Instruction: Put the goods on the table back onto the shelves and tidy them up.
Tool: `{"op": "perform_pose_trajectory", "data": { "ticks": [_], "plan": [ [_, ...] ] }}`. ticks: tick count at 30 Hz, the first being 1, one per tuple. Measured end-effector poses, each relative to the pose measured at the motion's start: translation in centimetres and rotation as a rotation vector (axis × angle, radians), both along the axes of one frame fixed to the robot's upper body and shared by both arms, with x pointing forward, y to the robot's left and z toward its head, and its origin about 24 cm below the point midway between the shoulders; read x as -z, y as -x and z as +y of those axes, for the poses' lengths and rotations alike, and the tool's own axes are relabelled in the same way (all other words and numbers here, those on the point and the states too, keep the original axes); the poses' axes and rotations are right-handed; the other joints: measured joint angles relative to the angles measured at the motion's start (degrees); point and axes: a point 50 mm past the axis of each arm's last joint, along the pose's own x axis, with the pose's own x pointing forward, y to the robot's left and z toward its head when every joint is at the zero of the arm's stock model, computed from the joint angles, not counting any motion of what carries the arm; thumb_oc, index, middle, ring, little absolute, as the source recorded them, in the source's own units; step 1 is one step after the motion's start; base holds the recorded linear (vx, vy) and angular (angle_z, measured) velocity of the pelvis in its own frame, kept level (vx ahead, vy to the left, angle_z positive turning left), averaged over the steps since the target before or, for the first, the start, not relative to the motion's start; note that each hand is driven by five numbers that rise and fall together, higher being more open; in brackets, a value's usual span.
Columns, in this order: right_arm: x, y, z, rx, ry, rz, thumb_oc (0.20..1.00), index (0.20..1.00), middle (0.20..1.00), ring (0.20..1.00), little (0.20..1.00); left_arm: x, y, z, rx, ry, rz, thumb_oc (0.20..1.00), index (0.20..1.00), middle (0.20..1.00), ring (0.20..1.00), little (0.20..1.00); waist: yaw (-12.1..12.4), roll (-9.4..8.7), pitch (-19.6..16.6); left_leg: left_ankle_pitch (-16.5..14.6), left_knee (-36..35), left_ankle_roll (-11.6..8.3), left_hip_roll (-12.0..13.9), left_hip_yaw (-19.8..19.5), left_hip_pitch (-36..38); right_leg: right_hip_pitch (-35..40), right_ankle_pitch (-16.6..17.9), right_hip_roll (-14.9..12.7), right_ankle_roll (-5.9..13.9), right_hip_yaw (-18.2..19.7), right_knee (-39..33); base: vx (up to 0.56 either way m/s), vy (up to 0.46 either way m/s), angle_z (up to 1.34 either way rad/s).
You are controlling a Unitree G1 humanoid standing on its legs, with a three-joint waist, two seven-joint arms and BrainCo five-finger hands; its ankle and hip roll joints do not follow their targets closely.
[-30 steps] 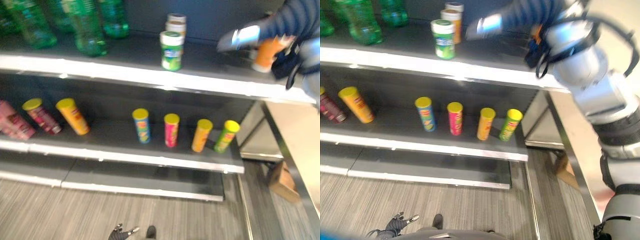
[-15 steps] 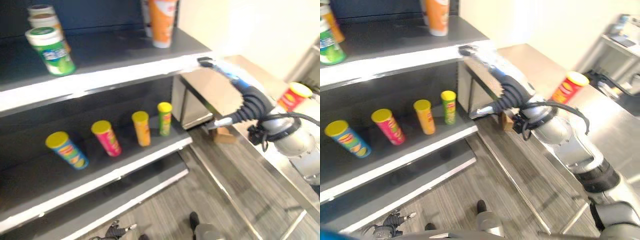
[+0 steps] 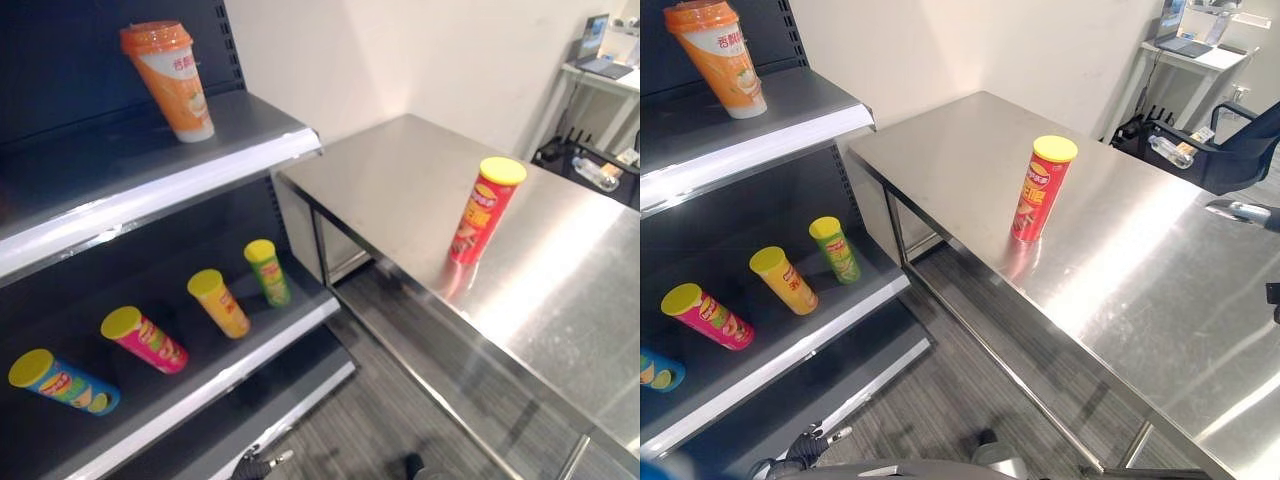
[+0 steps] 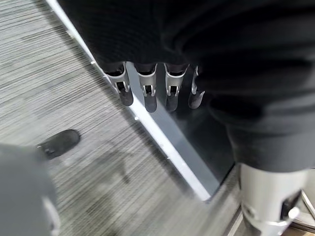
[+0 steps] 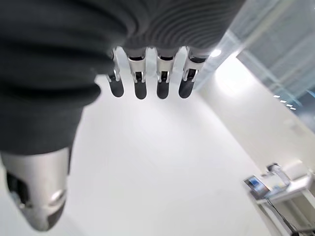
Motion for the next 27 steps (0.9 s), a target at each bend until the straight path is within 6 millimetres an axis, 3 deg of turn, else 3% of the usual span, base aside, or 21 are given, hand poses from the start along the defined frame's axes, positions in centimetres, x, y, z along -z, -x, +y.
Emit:
{"op": "perform_pose_trajectory", "data": {
  "ticks": [1,2,5,7,10,14,19,27],
  "plan": [
    [0.4,-0.2,-0.4,-0.016,-0.052,-0.002,1.000,1.000,1.000,1.000,1.000,0.0,0.1,0.2,0.003,-0.003,0.004,1.000,1.000,1.000,1.000,1.000,0.15,-0.03,-0.08,0.00,0.79,-0.01,0.34,-0.64,-0.97,-0.02,-0.10,0.18,-0.18,-0.79,0.09,-0.09,-0.240,0.57],
    [2.3,-1.5,-1.1,-0.062,-0.231,0.038,1.000,1.000,1.000,1.000,1.000,-0.1,-0.2,0.5,0.031,-0.012,0.006,1.000,1.000,1.000,1.000,1.000,1.21,0.05,0.01,0.59,1.22,0.80,0.85,-3.07,-3.10,-0.34,-0.15,0.67,-0.44,-2.56,-0.18,-0.07,-0.105,0.56],
    [3.4,-3.0,-1.2,-0.110,-0.337,0.064,1.000,1.000,1.000,1.000,1.000,-0.2,-0.6,0.2,0.056,-0.001,-0.010,1.000,1.000,1.000,1.000,1.000,3.36,0.56,0.50,0.98,1.76,0.95,0.52,-4.49,-3.80,-0.79,0.09,0.51,-0.75,-3.05,-0.18,-0.07,-0.039,0.22],
    [4.1,-4.2,-1.9,-0.097,-0.401,0.105,1.000,1.000,1.000,1.000,1.000,-0.4,-1.8,-0.9,0.087,0.036,-0.049,1.000,1.000,1.000,1.000,1.000,4.25,2.36,0.98,0.93,1.66,0.64,-1.21,-8.26,-5.25,-0.49,0.17,-1.09,-0.69,-4.85,-0.21,0.01,0.051,0.48],
    [4.0,-5.7,-1.5,-0.118,-0.373,0.173,1.000,1.000,1.000,1.000,1.000,-0.4,-1.6,-1.4,0.111,0.049,-0.051,1.000,1.000,1.000,1.000,1.000,5.60,2.98,1.01,0.90,0.15,0.60,-3.82,-8.60,-4.61,-0.61,0.66,-3.35,0.56,-4.15,-0.18,0.03,0.069,0.10],
    [3.8,-6.6,-1.3,-0.118,-0.339,0.196,1.000,1.000,1.000,1.000,1.000,-0.3,-0.9,-0.7,0.109,0.039,-0.027,1.000,1.000,1.000,1.000,1.000,5.48,1.09,2.13,1.42,-1.07,1.14,-6.05,-8.41,-3.21,0.17,0.78,-5.40,1.47,-3.87,-0.20,0.03,0.059,0.02],
    [4.1,-7.6,-1.1,-0.110,-0.307,0.226,1.000,1.000,1.000,1.000,1.000,-0.5,-0.2,1.3,0.076,-0.002,-0.004,1.000,1.000,1.000,1.000,1.000,5.67,-0.95,3.36,1.37,-1.07,1.17,-6.41,-8.09,-2.69,0.40,0.78,-5.74,1.54,-3.52,-0.20,0.02,0.022,-0.03],
    [4.2,-7.8,-2.1,-0.047,-0.282,0.259,1.000,1.000,1.000,1.000,1.000,-0.4,0.1,1.4,0.067,-0.003,0.006,1.000,1.000,1.000,1.000,1.000,7.03,-0.45,3.22,1.32,-1.07,1.26,-6.47,-8.58,-2.37,1.20,0.89,-5.81,1.38,-4.05,-0.20,0.01,-0.009,0.03]
  ]
}}
